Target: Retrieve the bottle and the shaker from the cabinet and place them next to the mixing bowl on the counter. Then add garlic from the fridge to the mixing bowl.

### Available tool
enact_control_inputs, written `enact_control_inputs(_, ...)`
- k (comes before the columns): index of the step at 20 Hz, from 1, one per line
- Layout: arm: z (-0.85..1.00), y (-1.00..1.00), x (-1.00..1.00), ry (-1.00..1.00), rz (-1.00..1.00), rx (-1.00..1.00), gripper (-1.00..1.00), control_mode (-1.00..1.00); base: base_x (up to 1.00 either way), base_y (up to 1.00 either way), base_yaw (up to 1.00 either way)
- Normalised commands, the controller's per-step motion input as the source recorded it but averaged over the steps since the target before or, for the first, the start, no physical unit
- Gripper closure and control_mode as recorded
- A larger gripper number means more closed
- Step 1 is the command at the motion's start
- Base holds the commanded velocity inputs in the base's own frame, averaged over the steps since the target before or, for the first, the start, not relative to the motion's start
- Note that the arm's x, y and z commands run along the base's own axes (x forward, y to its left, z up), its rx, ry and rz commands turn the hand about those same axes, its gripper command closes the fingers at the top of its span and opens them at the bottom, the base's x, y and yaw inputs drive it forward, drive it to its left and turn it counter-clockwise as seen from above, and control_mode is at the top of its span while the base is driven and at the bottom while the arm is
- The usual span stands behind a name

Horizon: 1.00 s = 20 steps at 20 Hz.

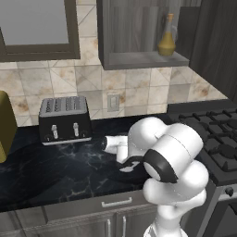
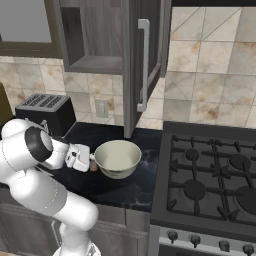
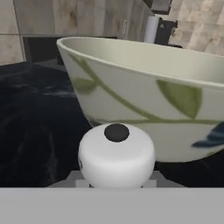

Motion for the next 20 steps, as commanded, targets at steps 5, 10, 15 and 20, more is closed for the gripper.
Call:
enact_control_inputs(5,-0.20,0.00,0.00,-0.07,0.00,0.15,-1.00,-1.00,0.00,0.00,0.00)
enact_control_inputs(10,-0.14,0.05,0.00,-0.04,0.00,0.12,-1.00,-1.00,0.00,0.00,0.00)
enact_control_inputs(15,-0.12,0.22,-0.01,-0.04,0.00,0.06,-1.00,-1.00,0.00,0.00,0.00)
enact_control_inputs(20,-0.23,0.29,0.00,-0.03,-0.01,0.01,-1.00,-1.00,0.00,0.00,0.00)
